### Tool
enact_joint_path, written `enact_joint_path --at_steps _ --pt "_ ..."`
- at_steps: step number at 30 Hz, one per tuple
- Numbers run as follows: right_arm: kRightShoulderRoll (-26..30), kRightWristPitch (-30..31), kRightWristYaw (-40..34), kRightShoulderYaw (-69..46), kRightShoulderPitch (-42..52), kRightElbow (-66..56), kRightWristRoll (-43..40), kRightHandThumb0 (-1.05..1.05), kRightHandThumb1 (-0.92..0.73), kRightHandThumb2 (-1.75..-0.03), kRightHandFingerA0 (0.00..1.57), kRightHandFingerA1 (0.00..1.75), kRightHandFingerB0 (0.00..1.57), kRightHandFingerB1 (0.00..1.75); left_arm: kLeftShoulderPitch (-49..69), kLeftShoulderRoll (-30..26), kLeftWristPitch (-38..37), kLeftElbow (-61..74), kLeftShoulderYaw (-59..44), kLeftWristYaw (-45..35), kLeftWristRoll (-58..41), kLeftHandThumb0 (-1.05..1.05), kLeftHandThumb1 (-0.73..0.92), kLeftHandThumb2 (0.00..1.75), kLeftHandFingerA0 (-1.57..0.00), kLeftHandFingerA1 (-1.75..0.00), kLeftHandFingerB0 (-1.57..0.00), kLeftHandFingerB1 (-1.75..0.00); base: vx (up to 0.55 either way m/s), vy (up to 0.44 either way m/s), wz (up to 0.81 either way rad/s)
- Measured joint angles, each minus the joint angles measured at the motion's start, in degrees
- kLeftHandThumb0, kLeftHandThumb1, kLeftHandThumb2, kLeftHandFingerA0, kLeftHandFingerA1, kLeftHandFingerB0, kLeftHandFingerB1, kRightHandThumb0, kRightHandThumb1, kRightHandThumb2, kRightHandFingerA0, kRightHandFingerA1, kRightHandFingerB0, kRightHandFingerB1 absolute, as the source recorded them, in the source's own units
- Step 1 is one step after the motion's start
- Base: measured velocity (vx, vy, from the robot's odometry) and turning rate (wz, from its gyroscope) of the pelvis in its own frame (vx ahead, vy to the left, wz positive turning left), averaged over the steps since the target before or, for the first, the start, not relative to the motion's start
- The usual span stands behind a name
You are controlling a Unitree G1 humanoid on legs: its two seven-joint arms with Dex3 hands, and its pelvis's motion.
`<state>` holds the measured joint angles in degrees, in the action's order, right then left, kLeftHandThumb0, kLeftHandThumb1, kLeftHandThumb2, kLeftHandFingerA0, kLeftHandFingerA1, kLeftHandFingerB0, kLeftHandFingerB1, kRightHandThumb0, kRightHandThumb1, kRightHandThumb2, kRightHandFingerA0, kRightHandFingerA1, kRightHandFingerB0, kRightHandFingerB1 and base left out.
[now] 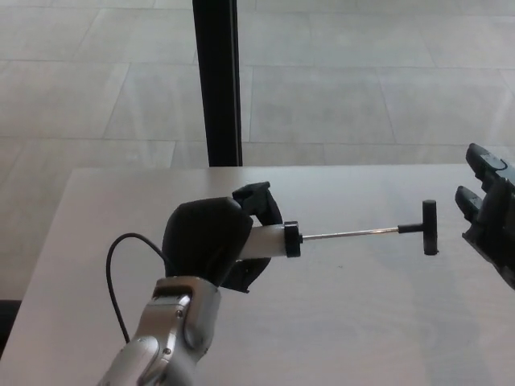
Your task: The robot uses its left hand to lift the air pump kept on the middle of the desk and use the right hand to compress the handle
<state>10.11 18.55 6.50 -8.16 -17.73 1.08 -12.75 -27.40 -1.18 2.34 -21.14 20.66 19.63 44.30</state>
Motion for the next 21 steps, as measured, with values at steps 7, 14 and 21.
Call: enact_joint_path --at_steps 7,14,21 --pt "-0.80 -0.84 -0.03 0.07 0.17 0.70 0.36 -1.02 -0.92 -1.31 0.00 0.07 0.08 0.10 -0.03 1.04 -1.23 -0.40 -1.16 1.37 -1.98 -0.10 0.47 1.20 -0.94 -1.75 -0.79 -1.67 0.00 0.000 0.00" --pt "-0.81 -1.44 0.18 0.14 -0.89 1.59 0.59 -1.05 -0.92 -1.32 0.00 0.02 0.11 0.09 -0.71 1.70 -1.40 -0.50 -0.52 1.40 -2.75 -0.14 0.47 1.26 -0.96 -1.75 -0.84 -1.58 0.00 0.000 0.00" --pt "-0.41 -1.28 0.28 0.76 -4.17 2.58 1.22 -1.03 -0.92 -1.32 0.00 0.05 0.11 0.11 -0.82 1.42 -1.37 -0.42 1.17 1.09 -2.70 -0.15 0.53 1.12 -0.89 -1.75 -0.77 -1.59 0.00 0.000 0.00"
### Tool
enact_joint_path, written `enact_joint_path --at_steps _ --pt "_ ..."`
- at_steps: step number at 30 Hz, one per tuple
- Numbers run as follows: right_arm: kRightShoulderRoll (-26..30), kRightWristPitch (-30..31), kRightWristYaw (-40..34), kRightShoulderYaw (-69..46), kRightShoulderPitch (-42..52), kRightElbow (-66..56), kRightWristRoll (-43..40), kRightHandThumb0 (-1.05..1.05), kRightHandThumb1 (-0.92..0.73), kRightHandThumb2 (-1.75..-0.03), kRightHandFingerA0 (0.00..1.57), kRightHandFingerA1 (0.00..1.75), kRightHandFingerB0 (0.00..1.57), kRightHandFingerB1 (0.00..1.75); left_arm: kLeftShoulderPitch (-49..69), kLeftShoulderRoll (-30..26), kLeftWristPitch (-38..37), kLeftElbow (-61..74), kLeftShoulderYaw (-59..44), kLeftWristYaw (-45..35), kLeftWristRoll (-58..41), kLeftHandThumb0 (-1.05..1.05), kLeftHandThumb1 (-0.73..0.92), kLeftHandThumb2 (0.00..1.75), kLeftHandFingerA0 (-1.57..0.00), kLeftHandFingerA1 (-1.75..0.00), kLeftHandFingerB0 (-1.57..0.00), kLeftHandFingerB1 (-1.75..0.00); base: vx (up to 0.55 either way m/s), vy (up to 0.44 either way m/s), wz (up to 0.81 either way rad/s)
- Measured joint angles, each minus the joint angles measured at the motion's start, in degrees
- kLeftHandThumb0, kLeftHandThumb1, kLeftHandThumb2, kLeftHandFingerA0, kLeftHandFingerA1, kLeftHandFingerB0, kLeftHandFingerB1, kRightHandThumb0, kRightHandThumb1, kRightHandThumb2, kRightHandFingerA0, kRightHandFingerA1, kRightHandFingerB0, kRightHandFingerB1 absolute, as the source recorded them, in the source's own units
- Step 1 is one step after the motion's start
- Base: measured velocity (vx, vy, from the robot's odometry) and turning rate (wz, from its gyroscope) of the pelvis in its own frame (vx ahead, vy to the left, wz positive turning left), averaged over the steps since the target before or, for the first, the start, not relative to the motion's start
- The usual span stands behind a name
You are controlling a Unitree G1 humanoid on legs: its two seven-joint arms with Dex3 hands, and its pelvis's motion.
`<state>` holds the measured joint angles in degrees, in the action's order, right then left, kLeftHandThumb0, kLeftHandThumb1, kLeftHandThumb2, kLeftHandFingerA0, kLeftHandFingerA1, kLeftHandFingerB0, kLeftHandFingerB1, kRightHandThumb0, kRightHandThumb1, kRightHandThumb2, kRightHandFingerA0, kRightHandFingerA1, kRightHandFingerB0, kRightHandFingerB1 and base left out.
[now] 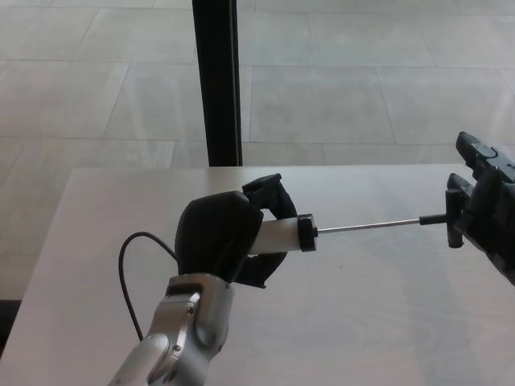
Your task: The robot uses its left hand to lift the air pump kept on the middle of the desk and use the right hand to compress the handle
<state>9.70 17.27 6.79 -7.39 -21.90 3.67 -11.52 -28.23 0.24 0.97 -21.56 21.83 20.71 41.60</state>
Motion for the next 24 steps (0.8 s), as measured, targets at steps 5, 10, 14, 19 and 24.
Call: enact_joint_path --at_steps 5,10,14,19,24 --pt "0.23 0.28 0.21 0.38 -1.86 0.62 0.22 -1.05 -0.92 -1.33 0.00 0.04 0.11 0.07 -0.45 -0.04 0.00 -0.22 0.24 0.03 0.01 -0.15 0.48 1.24 -0.96 -1.75 -0.84 -1.57 0.00 0.000 0.00" --pt "0.46 0.61 0.63 1.08 -3.35 0.85 0.56 -1.00 -0.92 -1.32 0.00 0.09 0.10 0.12 -0.96 0.01 0.00 -0.88 0.34 0.14 0.02 -0.17 0.48 1.24 -0.98 -1.75 -0.84 -1.56 0.00 0.000 0.00" --pt "0.42 0.64 0.67 1.91 -3.77 1.34 1.22 -1.02 -0.90 -1.30 0.00 0.08 0.12 0.13 -1.25 0.22 0.02 -0.95 0.52 0.16 0.02 -0.21 0.47 1.17 -1.24 -1.43 -1.04 -1.30 0.00 0.000 0.00" --pt "-0.82 0.75 0.35 1.91 -3.75 1.20 1.22 -1.05 -0.92 -1.32 0.00 0.06 0.09 0.06 -1.95 0.60 0.04 -1.17 0.57 0.16 -0.05 -0.15 0.48 1.24 -0.96 -1.75 -0.83 -1.58 0.00 0.000 0.00" --pt "-2.98 0.80 -0.41 1.64 -2.94 0.80 1.09 -1.02 -0.92 -1.32 0.00 0.06 0.07 0.06 -2.56 0.71 0.16 -1.87 0.20 0.18 -0.07 -0.23 0.51 1.16 -1.24 -1.43 -1.02 -1.28 0.00 0.000 0.00"
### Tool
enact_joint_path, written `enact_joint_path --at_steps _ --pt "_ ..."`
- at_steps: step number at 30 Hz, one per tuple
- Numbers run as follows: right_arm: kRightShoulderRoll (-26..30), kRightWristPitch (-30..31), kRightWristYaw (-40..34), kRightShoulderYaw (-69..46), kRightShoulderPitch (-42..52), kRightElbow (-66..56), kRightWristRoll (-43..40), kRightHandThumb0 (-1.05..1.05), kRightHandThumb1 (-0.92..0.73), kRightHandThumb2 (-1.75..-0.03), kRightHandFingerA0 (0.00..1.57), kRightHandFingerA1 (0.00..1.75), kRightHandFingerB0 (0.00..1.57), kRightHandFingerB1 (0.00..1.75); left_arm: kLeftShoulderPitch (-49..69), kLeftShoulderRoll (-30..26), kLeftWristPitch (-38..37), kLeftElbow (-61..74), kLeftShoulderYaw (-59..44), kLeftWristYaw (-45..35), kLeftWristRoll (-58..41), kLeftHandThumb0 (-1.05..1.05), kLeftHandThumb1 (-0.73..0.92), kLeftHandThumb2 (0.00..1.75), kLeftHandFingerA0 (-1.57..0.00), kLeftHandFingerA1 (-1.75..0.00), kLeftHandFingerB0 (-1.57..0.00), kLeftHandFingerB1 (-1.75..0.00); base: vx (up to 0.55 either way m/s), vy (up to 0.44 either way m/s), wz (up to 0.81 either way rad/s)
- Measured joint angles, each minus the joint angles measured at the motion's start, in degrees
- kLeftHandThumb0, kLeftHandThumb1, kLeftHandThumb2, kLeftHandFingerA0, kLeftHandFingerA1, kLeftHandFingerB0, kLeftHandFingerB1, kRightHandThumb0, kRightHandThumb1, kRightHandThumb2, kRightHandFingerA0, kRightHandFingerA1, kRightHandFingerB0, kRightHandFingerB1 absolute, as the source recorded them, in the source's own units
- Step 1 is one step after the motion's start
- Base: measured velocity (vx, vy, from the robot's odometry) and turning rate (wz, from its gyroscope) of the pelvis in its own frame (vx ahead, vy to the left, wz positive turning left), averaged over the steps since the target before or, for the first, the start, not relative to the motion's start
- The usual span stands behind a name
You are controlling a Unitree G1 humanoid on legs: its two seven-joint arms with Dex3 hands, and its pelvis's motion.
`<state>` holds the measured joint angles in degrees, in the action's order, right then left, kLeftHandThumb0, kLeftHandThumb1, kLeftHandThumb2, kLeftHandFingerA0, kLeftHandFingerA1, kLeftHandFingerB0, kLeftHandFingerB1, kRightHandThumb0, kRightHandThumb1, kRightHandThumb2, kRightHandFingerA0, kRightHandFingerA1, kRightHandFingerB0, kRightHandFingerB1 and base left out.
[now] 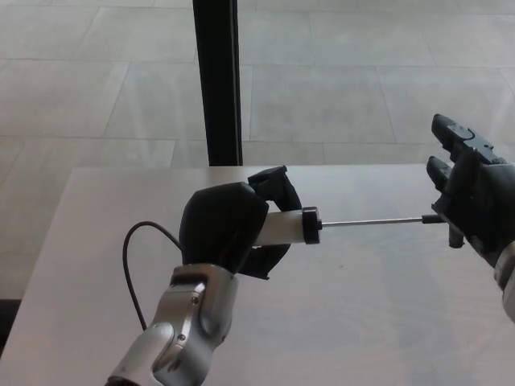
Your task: The robot uses its left hand to lift the air pump kept on the middle of the desk and use the right hand to compress the handle
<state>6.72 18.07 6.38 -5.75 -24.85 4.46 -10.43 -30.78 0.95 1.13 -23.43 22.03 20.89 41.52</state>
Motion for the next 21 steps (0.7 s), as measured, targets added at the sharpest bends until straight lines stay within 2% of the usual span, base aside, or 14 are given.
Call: enact_joint_path --at_steps 4,5,6,7,11,12,13,14,21 --pt "-2.11 0.03 -0.76 -0.14 0.50 -0.89 -0.15 -0.98 -0.92 -1.33 0.00 0.08 0.05 0.07 -0.38 0.76 0.48 -0.33 -0.24 0.04 -0.01 -0.20 0.48 1.16 -1.25 -1.44 -1.03 -1.28 0.00 0.000 0.00" --pt "-2.29 0.05 -0.85 -0.11 0.58 -0.98 -0.14 -1.00 -0.92 -1.33 0.00 0.06 0.06 0.06 -0.43 0.85 0.53 -0.33 -0.24 0.04 0.00 -0.14 0.49 1.18 -0.96 -1.75 -0.80 -1.58 0.00 0.000 0.00" --pt "-2.68 0.06 -1.07 -0.02 0.69 -1.12 -0.13 -1.01 -0.92 -1.33 0.00 0.05 0.06 0.06 -0.60 1.10 0.70 -0.44 -0.22 0.04 0.02 -0.14 0.48 1.18 -0.95 -1.75 -0.79 -1.57 0.00 0.000 0.00" --pt "-2.83 0.06 -1.17 0.08 0.70 -1.13 -0.10 -0.98 -0.92 -1.33 0.00 0.07 0.07 0.09 -0.66 1.18 0.73 -0.49 -0.21 0.04 0.03 -0.22 0.47 1.16 -1.24 -1.43 -1.02 -1.28 0.00 0.000 0.00" --pt "-3.08 0.10 -1.91 1.00 0.71 -1.14 0.63 -1.01 -0.92 -1.33 0.00 0.07 0.12 0.10 -0.95 1.55 1.13 -0.65 0.18 -0.01 0.07 -0.24 0.48 1.18 -1.23 -1.41 -1.02 -1.27 0.00 0.000 0.00" --pt "-3.06 0.10 -2.07 1.32 0.67 -1.14 0.98 -0.95 -0.92 -0.91 0.00 0.15 0.04 0.23 -1.05 1.60 1.25 -0.68 0.34 -0.03 0.08 -0.24 0.48 1.18 -1.23 -1.41 -1.02 -1.27 0.00 0.000 0.00" --pt "-3.06 0.11 -2.13 1.44 0.64 -1.14 1.11 -0.99 -0.88 -1.31 0.02 0.08 0.13 0.15 -1.10 1.62 1.31 -0.70 0.43 -0.03 0.08 -0.18 0.46 1.25 -0.93 -1.75 -0.80 -1.58 0.00 0.000 0.00" --pt "-3.06 0.18 -2.32 1.77 0.51 -1.14 1.42 -0.99 -0.90 -1.31 0.00 0.08 0.11 0.16 -1.29 1.68 1.54 -0.73 0.64 -0.06 0.10 -0.22 0.47 1.17 -1.21 -1.40 -1.01 -1.27 0.00 0.000 0.00" --pt "-3.11 1.05 -3.50 3.68 -0.41 -1.61 3.21 -0.96 -0.85 -1.29 0.03 0.11 0.14 0.23 -2.91 1.95 2.58 -1.07 1.96 -0.28 0.24 -0.20 0.49 1.16 -1.23 -1.41 -0.95 -1.20 0.00 0.000 0.00"
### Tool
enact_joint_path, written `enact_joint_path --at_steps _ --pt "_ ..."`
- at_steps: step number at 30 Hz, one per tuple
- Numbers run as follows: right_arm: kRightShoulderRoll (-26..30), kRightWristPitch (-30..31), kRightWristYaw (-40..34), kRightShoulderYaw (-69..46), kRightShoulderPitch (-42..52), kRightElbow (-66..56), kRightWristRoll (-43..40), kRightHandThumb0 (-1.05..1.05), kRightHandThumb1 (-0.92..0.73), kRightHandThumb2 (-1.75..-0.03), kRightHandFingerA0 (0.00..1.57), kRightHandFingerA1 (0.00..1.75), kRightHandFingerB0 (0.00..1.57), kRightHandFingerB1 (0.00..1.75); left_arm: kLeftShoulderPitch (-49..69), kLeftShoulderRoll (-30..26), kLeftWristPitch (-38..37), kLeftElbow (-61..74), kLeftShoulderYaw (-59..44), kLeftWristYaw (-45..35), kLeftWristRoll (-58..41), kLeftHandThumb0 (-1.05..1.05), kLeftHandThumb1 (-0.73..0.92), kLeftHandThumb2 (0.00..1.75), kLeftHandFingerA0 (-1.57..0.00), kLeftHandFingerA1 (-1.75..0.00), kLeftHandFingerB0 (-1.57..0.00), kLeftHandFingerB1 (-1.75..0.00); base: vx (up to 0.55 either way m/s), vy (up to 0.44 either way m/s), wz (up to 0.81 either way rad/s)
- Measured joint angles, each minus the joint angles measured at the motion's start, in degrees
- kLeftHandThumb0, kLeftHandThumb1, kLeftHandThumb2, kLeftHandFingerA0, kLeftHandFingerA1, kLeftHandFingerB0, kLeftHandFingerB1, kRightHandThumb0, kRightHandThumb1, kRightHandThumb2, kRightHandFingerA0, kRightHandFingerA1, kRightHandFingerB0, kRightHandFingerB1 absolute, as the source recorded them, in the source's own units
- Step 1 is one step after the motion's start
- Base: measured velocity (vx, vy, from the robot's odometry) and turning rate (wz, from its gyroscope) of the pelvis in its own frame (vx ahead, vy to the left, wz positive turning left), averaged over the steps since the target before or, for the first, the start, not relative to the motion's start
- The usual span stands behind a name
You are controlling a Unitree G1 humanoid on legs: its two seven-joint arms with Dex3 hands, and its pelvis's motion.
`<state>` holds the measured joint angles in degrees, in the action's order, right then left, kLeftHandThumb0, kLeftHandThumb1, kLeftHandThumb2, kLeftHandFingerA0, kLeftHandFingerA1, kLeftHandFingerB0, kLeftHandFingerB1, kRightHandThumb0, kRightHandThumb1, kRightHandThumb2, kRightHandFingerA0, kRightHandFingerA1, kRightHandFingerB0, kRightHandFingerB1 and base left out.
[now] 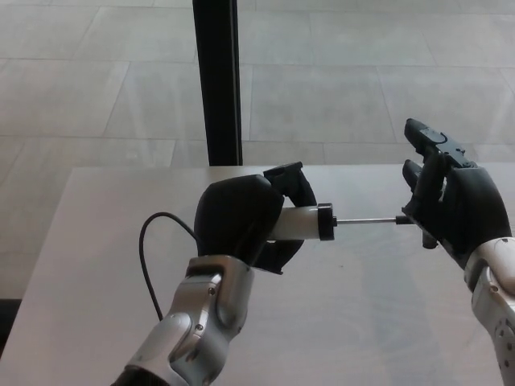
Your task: The robot uses its left hand to lift the air pump kept on the middle of the desk and use the right hand to compress the handle
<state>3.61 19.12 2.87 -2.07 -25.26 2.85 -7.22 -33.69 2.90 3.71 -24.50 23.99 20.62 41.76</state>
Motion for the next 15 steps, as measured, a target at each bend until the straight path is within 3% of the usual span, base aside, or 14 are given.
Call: enact_joint_path --at_steps 1,5,6,7,9,11,14,15 --pt "-0.04 0.06 -0.17 0.26 -0.15 -0.01 0.18 -1.01 -0.89 -1.32 0.01 0.07 0.08 0.18 -0.32 0.11 0.13 -0.09 0.18 0.00 0.03 -0.21 0.49 1.17 -1.23 -1.40 -0.94 -1.19 0.00 0.000 0.00" --pt "-0.20 0.28 -0.35 0.66 -0.38 -0.13 0.46 -1.01 -0.89 -1.32 0.00 0.08 0.07 0.19 -1.30 0.59 1.01 -0.30 0.77 -0.21 0.13 -0.22 0.51 1.16 -1.20 -1.38 -0.93 -1.18 0.00 0.000 0.00" --pt "-0.24 0.31 -0.37 0.69 -0.39 -0.15 0.51 -0.98 -0.92 -0.88 0.00 0.20 0.07 0.25 -1.47 0.69 1.26 -0.31 0.93 -0.31 0.15 -0.15 0.45 1.23 -0.95 -1.65 -0.89 -1.24 0.00 0.000 0.00" --pt "-0.30 0.38 -0.37 0.70 -0.41 -0.16 0.51 -1.02 -0.89 -1.31 0.00 0.07 0.10 0.16 -1.63 0.81 1.41 -0.43 1.06 -0.34 0.17 -0.18 0.39 1.31 -0.98 -1.53 -0.95 -1.02 0.00 0.000 0.00" --pt "-0.50 0.51 -0.38 0.74 -0.70 -0.16 0.53 -1.01 -0.89 -1.32 0.00 0.09 0.12 0.16 -2.33 1.34 1.56 -1.47 1.10 -0.29 0.21 -0.18 0.41 1.28 -0.98 -1.53 -0.92 -0.95 0.00 0.000 0.00" --pt "-0.73 0.52 -0.40 0.89 -1.33 -0.15 0.64 -0.96 -0.86 -1.31 0.02 0.11 0.12 0.15 -3.00 1.82 1.89 -2.14 1.15 -0.26 0.23 -0.19 0.52 1.08 -0.95 -1.47 -0.88 -0.89 0.00 0.000 0.00" --pt "-0.82 0.53 -0.42 1.19 -1.89 -0.13 0.95 -0.97 -0.86 -1.31 0.02 0.10 0.12 0.15 -3.80 2.38 2.49 -2.45 1.38 -0.27 0.24 -0.16 0.54 1.03 -0.96 -1.39 -0.89 -0.87 0.00 0.000 0.00" --pt "-0.85 0.53 -0.43 1.23 -1.96 -0.13 1.02 -1.00 -0.88 -1.32 0.00 0.08 0.10 0.15 -3.93 2.44 2.58 -2.51 1.43 -0.27 0.24 -0.20 0.63 0.88 -0.95 -1.35 -0.88 -0.93 0.00 0.000 0.00"
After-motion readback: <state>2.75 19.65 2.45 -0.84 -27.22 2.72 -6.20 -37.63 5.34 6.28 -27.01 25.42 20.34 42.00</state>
